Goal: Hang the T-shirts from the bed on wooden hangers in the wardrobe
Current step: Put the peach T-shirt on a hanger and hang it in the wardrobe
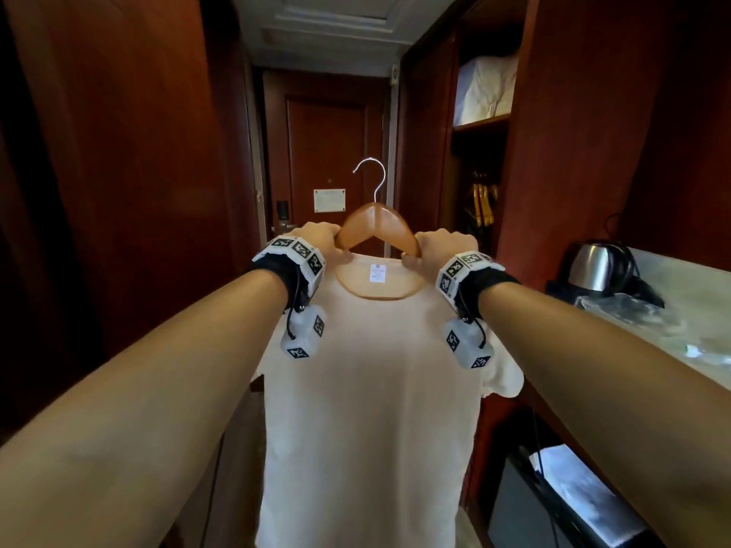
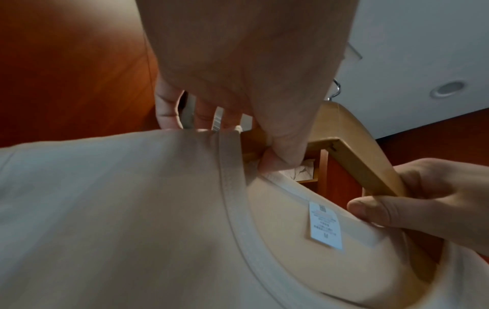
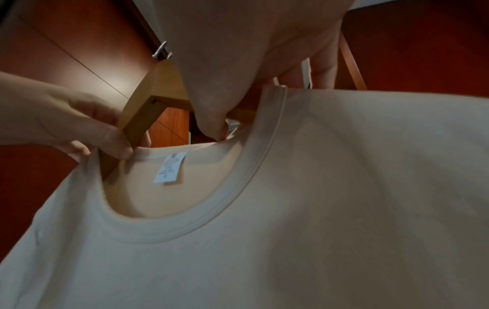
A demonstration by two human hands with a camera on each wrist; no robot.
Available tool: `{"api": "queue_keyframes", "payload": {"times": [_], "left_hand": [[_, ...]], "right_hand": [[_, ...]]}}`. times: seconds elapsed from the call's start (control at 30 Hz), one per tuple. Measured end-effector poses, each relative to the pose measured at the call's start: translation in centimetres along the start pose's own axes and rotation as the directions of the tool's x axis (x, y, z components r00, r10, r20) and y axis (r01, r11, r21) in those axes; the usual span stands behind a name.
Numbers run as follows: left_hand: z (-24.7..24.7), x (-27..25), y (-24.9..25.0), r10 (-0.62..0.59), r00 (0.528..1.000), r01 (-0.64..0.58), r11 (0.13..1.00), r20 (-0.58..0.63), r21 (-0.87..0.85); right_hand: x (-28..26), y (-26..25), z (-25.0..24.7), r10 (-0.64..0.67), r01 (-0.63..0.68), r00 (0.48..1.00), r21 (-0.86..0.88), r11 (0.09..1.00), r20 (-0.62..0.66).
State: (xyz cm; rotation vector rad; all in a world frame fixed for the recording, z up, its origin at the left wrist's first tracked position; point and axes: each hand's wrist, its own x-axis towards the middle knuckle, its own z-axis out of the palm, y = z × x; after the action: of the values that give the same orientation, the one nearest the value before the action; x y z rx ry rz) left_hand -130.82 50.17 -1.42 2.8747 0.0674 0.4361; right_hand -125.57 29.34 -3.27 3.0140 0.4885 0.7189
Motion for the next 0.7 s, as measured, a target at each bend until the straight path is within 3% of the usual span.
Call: {"api": "queue_keyframes", "payload": {"times": [0.3, 0.7], "left_hand": [[4.6, 18.5, -0.8, 0.014, 1.0, -0.014, 1.0, 0.025, 0.018], [12.1, 43.1, 2.3, 0.008, 1.0, -0.01, 0.996, -0.03, -0.09]], "right_hand": [[16.4, 4.4, 8.1, 0.007, -0.006, 1.0, 0.056, 0.998, -0.008], [38.1, 14.7, 17.6, -0.03, 0.023, 0.999, 0.298, 0.954, 0.018]]}}
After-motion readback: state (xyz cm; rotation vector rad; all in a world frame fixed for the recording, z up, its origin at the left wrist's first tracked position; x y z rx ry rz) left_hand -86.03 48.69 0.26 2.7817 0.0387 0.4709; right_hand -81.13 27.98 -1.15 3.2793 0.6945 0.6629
